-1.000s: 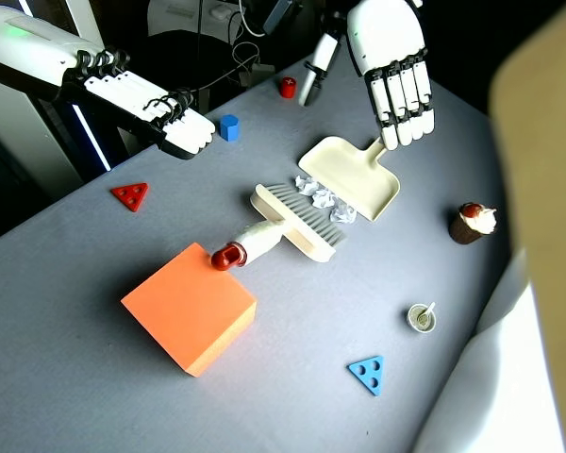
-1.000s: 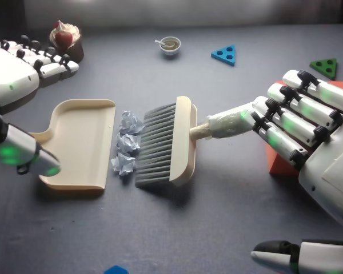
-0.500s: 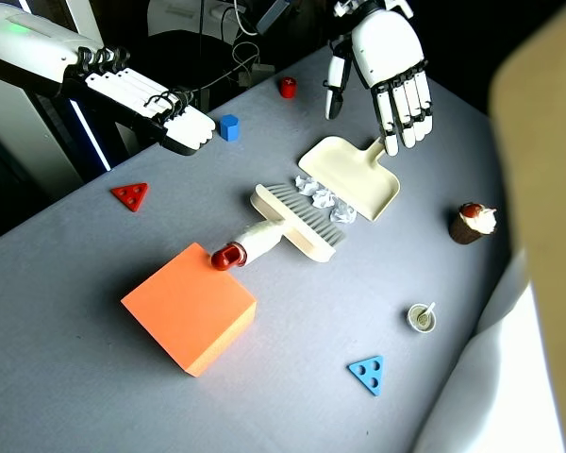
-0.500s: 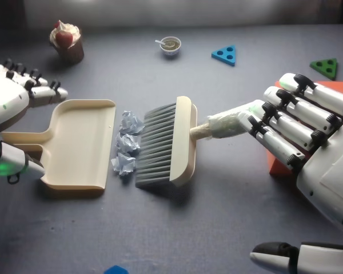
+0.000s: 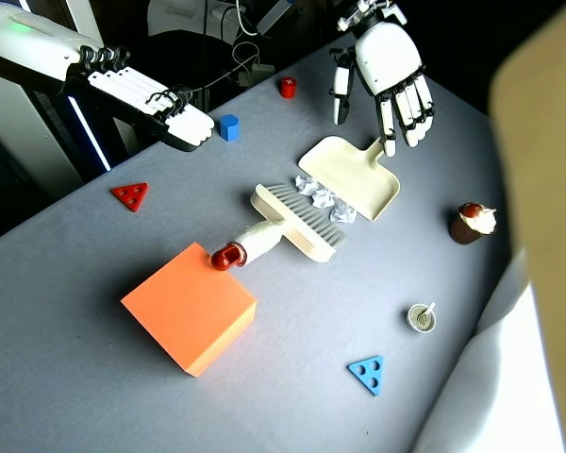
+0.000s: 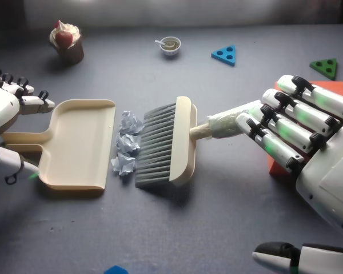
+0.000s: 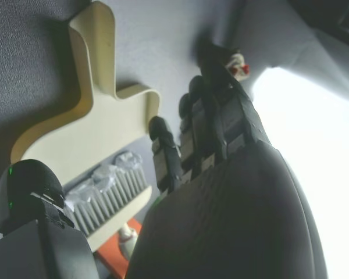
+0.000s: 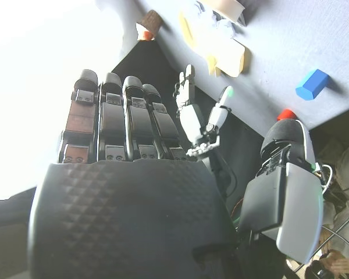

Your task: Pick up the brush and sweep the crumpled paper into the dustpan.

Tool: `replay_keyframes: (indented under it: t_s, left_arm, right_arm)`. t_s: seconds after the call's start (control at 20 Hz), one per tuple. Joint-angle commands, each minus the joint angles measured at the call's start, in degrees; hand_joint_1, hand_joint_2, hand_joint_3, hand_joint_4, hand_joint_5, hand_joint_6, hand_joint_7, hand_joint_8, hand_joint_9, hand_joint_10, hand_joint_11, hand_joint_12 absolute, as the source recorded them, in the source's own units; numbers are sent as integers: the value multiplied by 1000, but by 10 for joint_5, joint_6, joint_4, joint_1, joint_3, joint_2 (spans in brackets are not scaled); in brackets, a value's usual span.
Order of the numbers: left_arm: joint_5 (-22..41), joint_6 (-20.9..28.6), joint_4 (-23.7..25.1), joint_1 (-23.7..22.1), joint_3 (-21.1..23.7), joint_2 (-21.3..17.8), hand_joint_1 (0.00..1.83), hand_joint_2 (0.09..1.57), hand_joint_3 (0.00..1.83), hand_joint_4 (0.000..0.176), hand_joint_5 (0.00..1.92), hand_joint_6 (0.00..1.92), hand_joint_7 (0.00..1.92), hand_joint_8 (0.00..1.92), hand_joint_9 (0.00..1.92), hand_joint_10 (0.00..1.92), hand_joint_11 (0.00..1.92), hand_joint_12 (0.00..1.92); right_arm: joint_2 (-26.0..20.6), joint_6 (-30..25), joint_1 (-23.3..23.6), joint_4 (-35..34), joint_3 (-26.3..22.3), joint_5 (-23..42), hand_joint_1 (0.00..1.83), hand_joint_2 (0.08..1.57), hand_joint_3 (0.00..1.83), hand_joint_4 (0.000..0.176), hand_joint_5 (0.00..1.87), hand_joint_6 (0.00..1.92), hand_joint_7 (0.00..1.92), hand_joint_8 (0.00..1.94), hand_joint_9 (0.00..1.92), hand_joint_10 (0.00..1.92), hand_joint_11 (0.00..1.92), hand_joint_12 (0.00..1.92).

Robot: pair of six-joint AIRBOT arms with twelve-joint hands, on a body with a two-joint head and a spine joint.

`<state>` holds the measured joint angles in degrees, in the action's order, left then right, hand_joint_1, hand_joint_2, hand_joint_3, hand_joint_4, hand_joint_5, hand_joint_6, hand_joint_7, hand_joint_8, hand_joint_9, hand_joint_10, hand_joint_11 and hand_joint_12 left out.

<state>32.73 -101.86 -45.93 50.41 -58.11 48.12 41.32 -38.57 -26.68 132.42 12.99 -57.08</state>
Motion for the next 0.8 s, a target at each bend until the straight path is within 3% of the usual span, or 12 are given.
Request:
replay_keyframes:
  t_s: [0.0, 0.3, 0.5, 0.75]
  left_arm:
    - [66, -2, 7, 1, -6, 3, 702, 940, 0, 153, 313, 7, 242, 9, 240, 1, 56, 588]
    - [80, -2, -6, 14, -25, 25, 670, 947, 0, 141, 313, 3, 251, 7, 250, 5, 54, 597]
    - [82, -2, -12, 27, -37, 32, 644, 946, 0, 156, 319, 2, 246, 2, 239, 0, 40, 597]
    - [76, 5, -2, 28, -54, 38, 642, 948, 0, 149, 306, 2, 239, 2, 234, 0, 24, 602]
  right_arm:
    - [-5, 1, 3, 44, -3, -44, 47, 952, 6, 0, 66, 8, 85, 3, 91, 0, 113, 6]
    - [-4, 1, 2, 46, -4, -45, 85, 958, 3, 0, 65, 1, 91, 2, 96, 2, 108, 1]
    - [-4, 1, -8, 64, -5, -50, 91, 954, 1, 0, 102, 8, 117, 7, 116, 6, 129, 9]
    - [2, 1, -19, 68, -4, -56, 98, 965, 2, 0, 94, 8, 109, 7, 114, 8, 132, 9]
